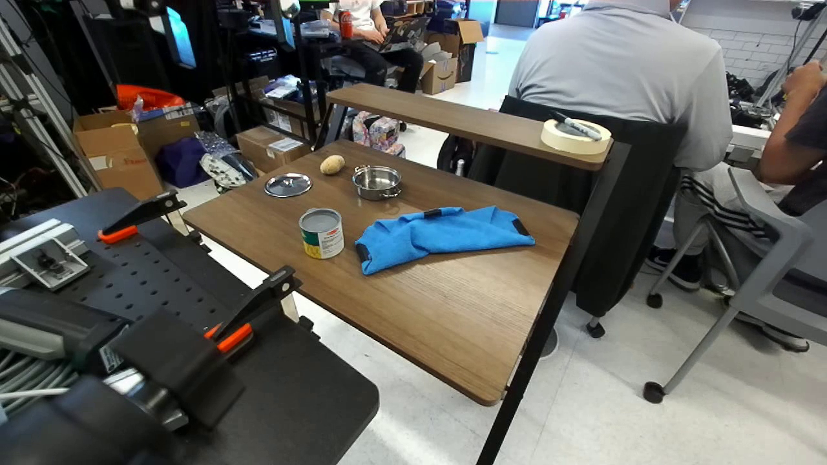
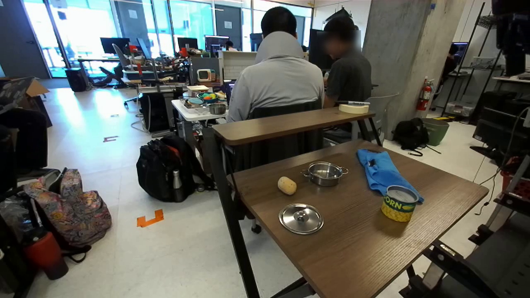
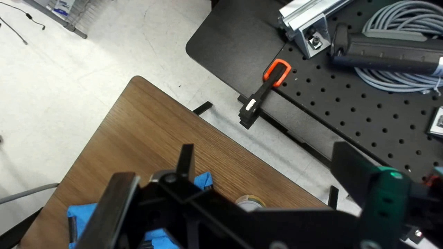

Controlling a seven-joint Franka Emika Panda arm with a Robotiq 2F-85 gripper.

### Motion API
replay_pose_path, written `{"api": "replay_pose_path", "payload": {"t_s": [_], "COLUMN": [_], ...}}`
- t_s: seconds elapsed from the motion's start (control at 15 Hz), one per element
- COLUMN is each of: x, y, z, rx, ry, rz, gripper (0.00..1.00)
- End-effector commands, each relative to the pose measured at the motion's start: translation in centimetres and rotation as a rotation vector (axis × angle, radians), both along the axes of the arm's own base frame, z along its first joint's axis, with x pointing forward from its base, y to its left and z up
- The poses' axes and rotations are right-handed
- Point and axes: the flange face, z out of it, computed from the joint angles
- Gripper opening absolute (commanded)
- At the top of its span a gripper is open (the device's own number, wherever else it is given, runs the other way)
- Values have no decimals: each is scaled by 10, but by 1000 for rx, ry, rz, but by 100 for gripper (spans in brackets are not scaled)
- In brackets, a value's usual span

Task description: Fold the cloth on the table

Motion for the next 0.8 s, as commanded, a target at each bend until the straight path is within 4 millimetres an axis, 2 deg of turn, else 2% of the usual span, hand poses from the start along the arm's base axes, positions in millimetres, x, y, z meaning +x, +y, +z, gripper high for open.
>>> {"api": "replay_pose_path", "payload": {"t_s": [0.0, 0.2, 0.33, 0.73], "x": [1, 1, 5, 25], "y": [0, 2, 4, -14], "z": [1, 4, -1, -22], "rx": [0, -2, -2, 26], "ry": [-1, -40, -29, -23], "rz": [2, 14, 42, 44], "gripper": [100, 100, 100, 100]}}
